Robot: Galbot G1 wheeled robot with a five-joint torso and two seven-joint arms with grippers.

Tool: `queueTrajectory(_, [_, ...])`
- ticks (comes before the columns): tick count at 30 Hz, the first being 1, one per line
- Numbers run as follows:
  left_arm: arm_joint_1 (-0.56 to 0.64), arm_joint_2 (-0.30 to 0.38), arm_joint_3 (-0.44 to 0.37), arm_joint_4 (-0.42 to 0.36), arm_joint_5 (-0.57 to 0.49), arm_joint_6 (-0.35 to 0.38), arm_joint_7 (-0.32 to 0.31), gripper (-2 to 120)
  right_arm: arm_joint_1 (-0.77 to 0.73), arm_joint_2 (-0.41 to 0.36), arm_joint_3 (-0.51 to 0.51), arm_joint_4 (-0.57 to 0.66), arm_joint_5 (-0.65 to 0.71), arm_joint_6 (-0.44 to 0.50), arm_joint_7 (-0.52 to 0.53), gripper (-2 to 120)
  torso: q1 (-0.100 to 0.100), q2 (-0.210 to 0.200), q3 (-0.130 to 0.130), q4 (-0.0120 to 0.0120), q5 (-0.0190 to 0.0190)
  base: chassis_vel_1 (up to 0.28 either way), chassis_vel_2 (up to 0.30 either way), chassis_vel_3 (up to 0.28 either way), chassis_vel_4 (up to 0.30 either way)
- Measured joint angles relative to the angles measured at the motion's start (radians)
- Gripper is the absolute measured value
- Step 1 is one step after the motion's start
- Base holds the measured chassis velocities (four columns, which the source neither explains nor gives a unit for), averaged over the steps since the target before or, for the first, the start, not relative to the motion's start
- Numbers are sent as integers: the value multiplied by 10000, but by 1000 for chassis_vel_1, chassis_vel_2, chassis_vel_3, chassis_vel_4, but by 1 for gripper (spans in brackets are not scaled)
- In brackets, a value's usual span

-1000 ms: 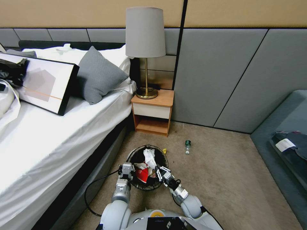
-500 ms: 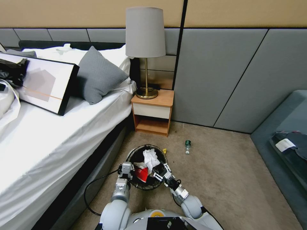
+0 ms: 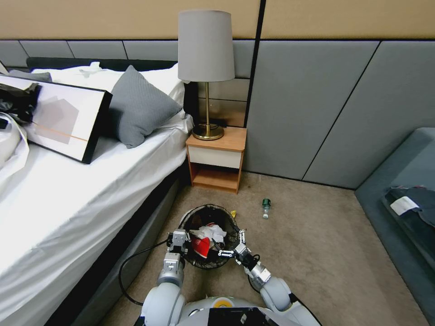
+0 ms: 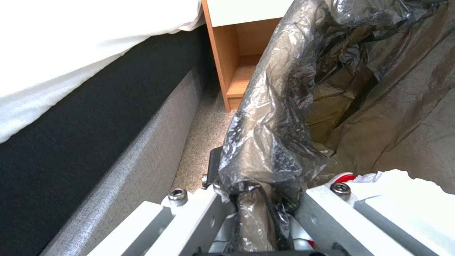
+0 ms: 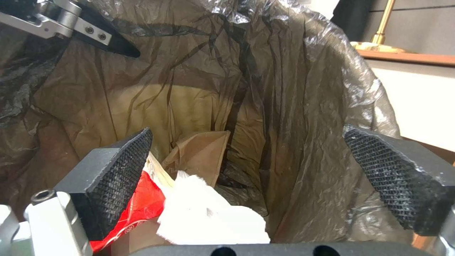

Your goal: Pick up the trash bin, then pick up the garbage from the floor and place it into the trash bin.

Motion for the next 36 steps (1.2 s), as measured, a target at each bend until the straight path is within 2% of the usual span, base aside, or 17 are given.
queueTrajectory(7, [-44,2,-15,-10,-36,16,0,2,-69,-71,103,187,-5,22,1,100,-1,0,0,0,0,0,0,0,0])
queueTrajectory(11, [-58,0,-60,13,-54,17,-2,2,-225,6,239,679,-376,155,363,100,0,0,0,0,-1,0,0,0,0])
queueTrajectory(17, [-105,-13,-141,30,-124,21,-10,2,-630,672,830,2126,-1528,270,2044,100,0,0,0,1,0,0,0,0,0])
queueTrajectory(18, [-105,-13,-141,30,-124,21,-10,2,-630,672,830,2126,-1528,270,2044,100,0,0,0,1,0,0,0,0,0])
queueTrajectory(20, [-145,-16,-162,30,-153,27,-13,2,-945,1016,1354,2774,-1876,239,2718,100,0,0,0,0,-2,0,0,0,0])
queueTrajectory(25, [-195,-15,-209,25,-217,34,-16,2,-1997,1465,1950,3767,-1904,104,3555,100,0,0,0,0,-1,0,0,0,0])
queueTrajectory(30, [-227,-26,-239,10,-264,35,-21,2,-2833,1812,2309,4052,-1896,301,3749,100,-1,0,0,-2,-1,0,0,0,0])
queueTrajectory(33, [-258,-15,-244,3,-319,35,-28,2,-3684,2285,2655,3898,-1790,963,3921,100,-1,0,0,-1,0,0,0,0,0])
queueTrajectory(36, [-259,-17,-242,-3,-329,36,-28,2,-3750,2387,2768,3775,-1780,1164,3958,100,0,0,0,0,0,0,0,0,0])
